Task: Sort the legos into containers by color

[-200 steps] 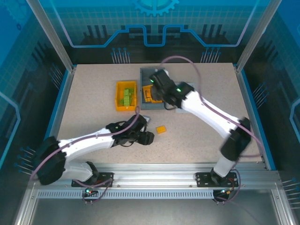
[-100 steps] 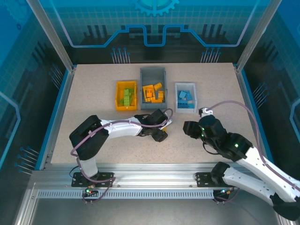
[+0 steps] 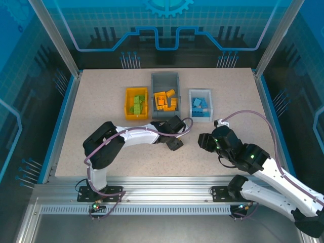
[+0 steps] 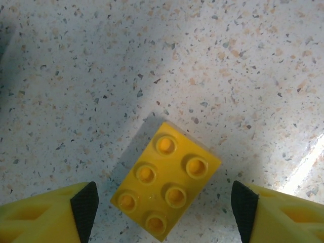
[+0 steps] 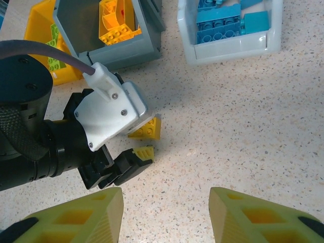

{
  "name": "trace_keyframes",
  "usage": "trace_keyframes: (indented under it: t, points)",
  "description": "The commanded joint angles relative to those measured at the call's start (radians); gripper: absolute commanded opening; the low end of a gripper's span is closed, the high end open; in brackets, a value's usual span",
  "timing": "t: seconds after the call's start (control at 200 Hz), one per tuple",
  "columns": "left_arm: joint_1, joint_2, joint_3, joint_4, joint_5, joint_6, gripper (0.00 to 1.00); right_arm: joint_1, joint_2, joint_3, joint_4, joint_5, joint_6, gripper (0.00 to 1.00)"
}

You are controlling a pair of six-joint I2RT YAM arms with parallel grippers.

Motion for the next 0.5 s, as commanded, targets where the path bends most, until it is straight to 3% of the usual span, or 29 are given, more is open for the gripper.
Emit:
trace_keyframes:
  t: [0.0, 0.305, 0.495]
  points:
    - [-0.004, -0.011, 0.022, -0.020, -0.013, 0.048, 0.76, 0.010, -0.008, -0.007, -0.009, -0.004, 0.016, 0.49]
    - [0.032, 0.037, 0.081, -0.044, 0.042, 0.097, 0.77, 0.009, -0.026, -0.027, -0.018, -0.001, 0.026, 0.49]
    - [0.045, 0.107, 0.129, -0.108, 0.113, 0.131, 0.70, 0.006, -0.027, -0.017, -0.033, 0.000, 0.019, 0.49]
